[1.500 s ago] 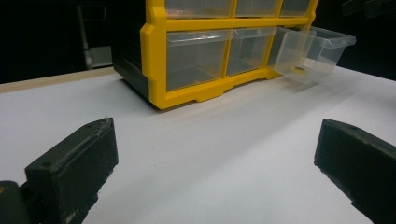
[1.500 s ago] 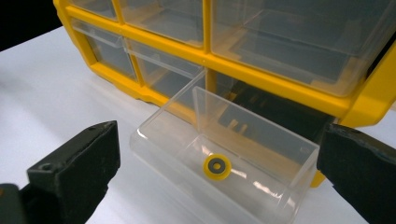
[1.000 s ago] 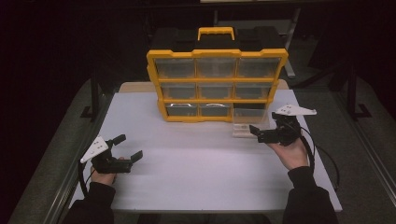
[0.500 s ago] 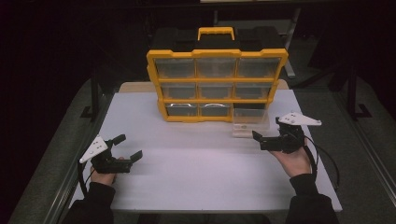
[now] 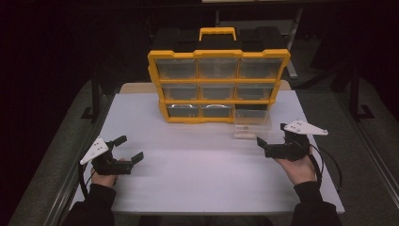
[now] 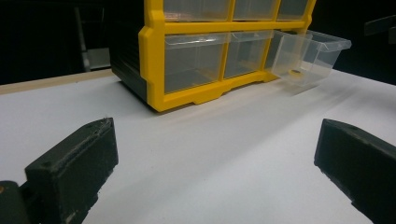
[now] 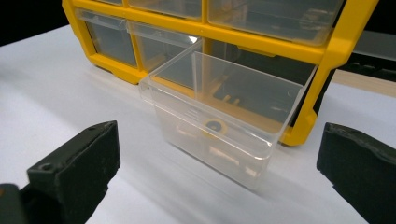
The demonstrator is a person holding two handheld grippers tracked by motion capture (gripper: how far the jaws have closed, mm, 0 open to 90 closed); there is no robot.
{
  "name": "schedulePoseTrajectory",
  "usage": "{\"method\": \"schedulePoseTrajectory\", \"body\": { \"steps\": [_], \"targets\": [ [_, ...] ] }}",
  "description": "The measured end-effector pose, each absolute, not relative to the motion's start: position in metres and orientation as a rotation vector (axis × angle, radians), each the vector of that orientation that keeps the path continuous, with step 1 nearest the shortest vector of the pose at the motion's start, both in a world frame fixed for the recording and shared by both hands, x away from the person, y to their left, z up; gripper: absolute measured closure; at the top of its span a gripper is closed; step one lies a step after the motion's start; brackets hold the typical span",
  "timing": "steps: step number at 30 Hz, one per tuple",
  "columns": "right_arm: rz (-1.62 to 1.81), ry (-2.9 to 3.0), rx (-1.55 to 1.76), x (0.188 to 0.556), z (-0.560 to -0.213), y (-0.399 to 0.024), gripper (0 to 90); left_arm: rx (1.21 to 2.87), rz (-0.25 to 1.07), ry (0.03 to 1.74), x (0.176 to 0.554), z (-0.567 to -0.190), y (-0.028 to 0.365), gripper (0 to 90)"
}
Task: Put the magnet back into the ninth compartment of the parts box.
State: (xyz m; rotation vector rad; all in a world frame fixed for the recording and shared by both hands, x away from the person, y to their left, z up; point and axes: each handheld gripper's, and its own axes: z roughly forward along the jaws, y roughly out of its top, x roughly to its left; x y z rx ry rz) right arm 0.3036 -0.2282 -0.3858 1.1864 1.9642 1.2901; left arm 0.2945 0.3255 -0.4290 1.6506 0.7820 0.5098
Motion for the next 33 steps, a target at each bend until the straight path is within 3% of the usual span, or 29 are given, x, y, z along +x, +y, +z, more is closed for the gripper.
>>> {"method": "schedulePoseTrajectory", "body": {
  "steps": [33],
  "targets": [
    [1.310,1.969,1.131,0.279,-0.412,-0.230,0.0,1.668,0.493,0.775,0.295,-0.430,0.324,0.0]
  ]
}}
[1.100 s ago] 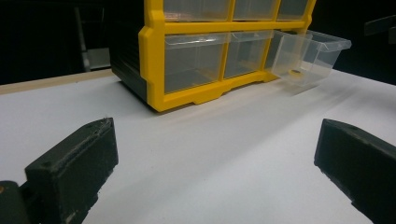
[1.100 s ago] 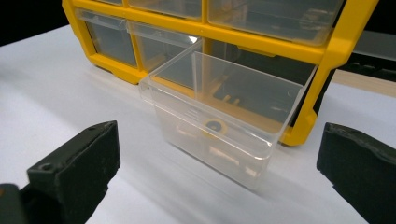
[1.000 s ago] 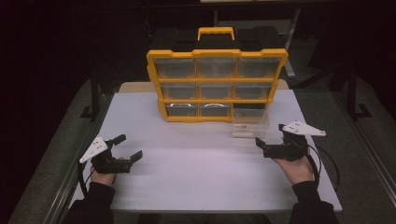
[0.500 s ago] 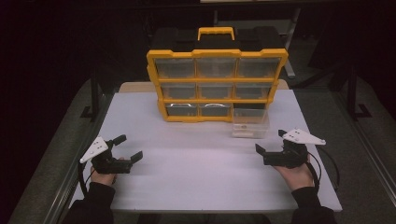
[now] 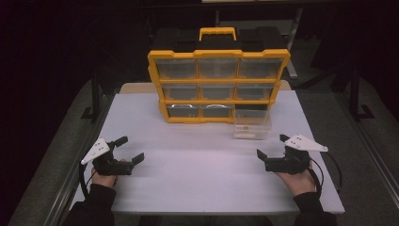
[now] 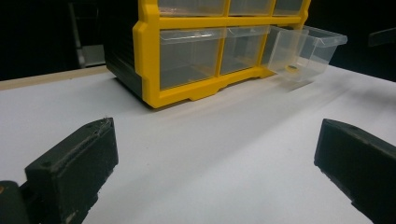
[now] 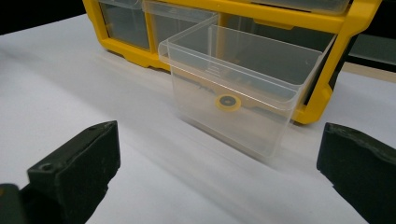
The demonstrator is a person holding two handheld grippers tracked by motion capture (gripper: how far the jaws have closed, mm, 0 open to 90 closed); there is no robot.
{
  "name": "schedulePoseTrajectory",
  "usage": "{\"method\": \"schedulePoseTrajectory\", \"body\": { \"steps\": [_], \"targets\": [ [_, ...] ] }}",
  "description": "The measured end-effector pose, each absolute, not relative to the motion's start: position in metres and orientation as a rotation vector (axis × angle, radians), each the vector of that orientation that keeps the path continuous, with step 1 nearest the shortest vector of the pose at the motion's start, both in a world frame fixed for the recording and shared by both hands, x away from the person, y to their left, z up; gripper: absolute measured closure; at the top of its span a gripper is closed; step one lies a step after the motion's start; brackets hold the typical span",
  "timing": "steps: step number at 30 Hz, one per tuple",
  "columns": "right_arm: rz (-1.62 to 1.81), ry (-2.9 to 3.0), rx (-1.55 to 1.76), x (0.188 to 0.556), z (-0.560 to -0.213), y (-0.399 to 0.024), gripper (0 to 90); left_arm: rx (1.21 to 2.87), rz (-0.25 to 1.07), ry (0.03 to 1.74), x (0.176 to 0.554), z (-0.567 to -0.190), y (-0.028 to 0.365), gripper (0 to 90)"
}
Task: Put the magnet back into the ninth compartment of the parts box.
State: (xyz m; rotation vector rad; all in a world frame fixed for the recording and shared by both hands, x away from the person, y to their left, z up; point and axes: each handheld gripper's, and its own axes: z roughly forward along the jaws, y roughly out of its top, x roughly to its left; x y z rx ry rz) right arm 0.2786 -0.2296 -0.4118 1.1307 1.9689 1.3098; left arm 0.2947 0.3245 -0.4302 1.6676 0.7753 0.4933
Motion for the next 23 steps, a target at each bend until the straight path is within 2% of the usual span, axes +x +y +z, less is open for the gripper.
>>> {"method": "schedulePoseTrajectory", "body": {
  "steps": [23],
  "targets": [
    [1.365,1.957,1.143,0.264,-0.425,-0.250,0.0,1.667,0.488,0.767,0.295,-0.430,0.323,0.0]
  ]
}}
